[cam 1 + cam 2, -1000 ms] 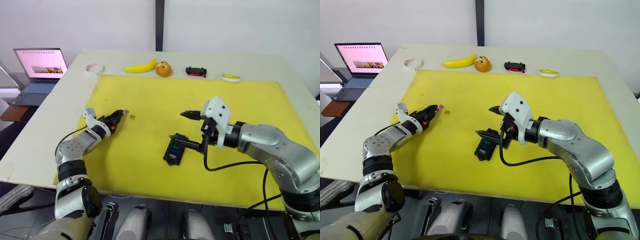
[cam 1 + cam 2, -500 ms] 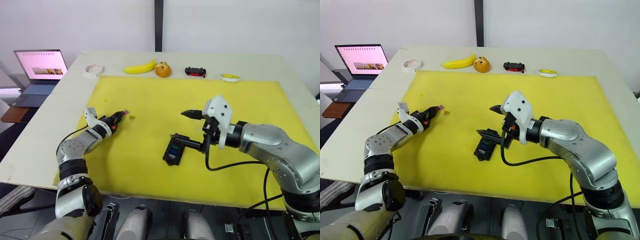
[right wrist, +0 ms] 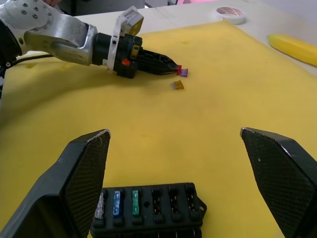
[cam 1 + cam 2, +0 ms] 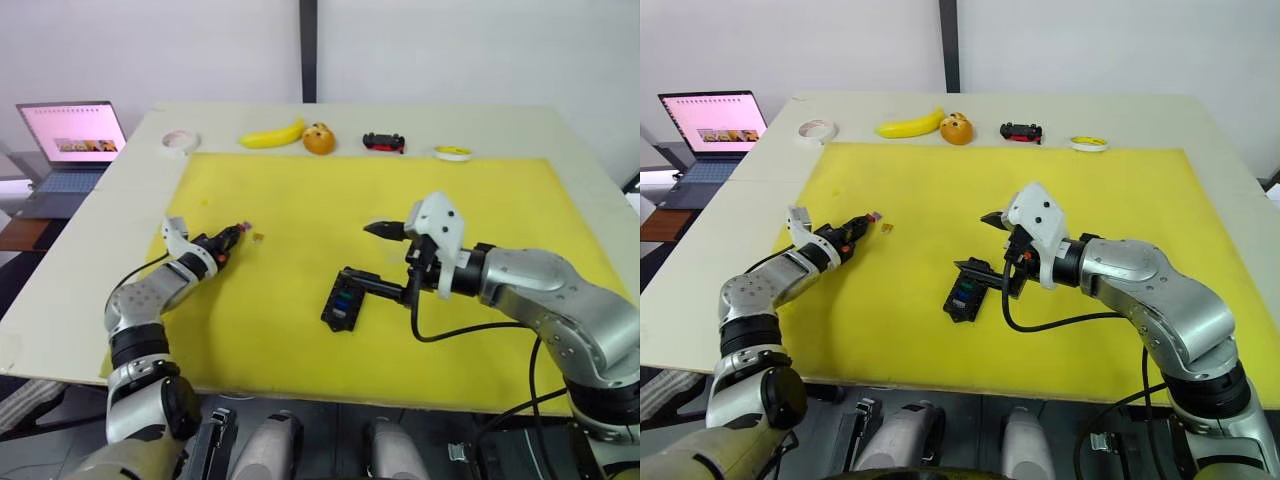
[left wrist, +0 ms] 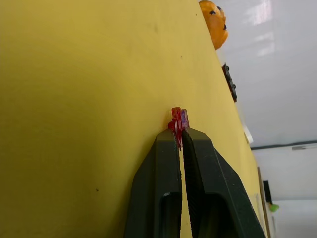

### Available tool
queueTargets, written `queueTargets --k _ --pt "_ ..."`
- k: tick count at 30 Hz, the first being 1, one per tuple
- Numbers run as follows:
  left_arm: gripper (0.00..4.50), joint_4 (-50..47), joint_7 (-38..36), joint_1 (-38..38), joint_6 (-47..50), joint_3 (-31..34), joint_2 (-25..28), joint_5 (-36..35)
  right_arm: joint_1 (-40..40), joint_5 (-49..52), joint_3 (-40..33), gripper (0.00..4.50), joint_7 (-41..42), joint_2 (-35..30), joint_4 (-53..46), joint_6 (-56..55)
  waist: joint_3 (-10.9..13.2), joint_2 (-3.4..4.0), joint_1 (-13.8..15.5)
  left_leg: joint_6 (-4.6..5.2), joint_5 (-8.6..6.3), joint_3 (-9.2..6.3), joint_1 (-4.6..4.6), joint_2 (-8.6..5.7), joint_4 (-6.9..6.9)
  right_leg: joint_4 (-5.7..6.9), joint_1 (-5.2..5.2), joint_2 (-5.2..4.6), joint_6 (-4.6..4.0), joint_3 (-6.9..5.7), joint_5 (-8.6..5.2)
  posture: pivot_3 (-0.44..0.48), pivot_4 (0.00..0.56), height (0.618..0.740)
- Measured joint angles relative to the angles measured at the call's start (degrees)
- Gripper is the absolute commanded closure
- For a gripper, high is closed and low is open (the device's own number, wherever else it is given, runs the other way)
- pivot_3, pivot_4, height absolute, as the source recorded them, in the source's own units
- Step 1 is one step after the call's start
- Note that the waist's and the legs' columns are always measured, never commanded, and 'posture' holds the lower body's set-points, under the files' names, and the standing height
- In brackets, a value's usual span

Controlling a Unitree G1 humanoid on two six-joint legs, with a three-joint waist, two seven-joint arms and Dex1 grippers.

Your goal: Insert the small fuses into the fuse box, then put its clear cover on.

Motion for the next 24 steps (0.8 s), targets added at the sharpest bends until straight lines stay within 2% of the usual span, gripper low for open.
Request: queueTargets --k 9,15,22,24 --pt "4.28 -10.6 0.9 6.7 11.8 2.8 6.2 -9.1 1.6 2.2 -2.1 0.00 -0.7 1.1 0.0 0.2 0.2 -0.42 -2.5 -0.18 0.10 0.08 -0.15 0.22 -0.42 0.00 -0.44 0.17 -0.03 0.20 0.00 0.000 0.150 0.740" --pt "4.28 -15.1 2.8 9.1 14.1 3.9 6.3 -13.3 2.3 2.2 -1.9 0.00 -0.5 1.5 0.0 -0.3 0.4 -0.61 -2.6 -0.19 0.11 0.09 -0.14 0.23 -0.40 0.02 -0.46 0.18 -0.04 0.21 0.01 0.000 0.150 0.740" --pt "4.28 -16.7 4.6 12.2 14.8 3.7 7.8 -14.6 2.3 2.1 -1.6 0.00 0.4 1.7 0.1 -1.2 0.4 -0.67 -2.7 -0.20 0.11 0.11 -0.17 0.26 -0.42 0.03 -0.53 0.18 -0.05 0.24 0.01 0.000 0.150 0.740" --pt "3.71 -16.3 3.9 12.3 15.4 3.6 10.1 -14.6 2.3 2.1 -1.7 0.00 0.5 1.6 0.1 -1.2 0.4 -0.67 -2.7 -0.20 0.11 0.11 -0.17 0.27 -0.42 0.04 -0.55 0.19 -0.06 0.25 0.01 0.000 0.150 0.740"
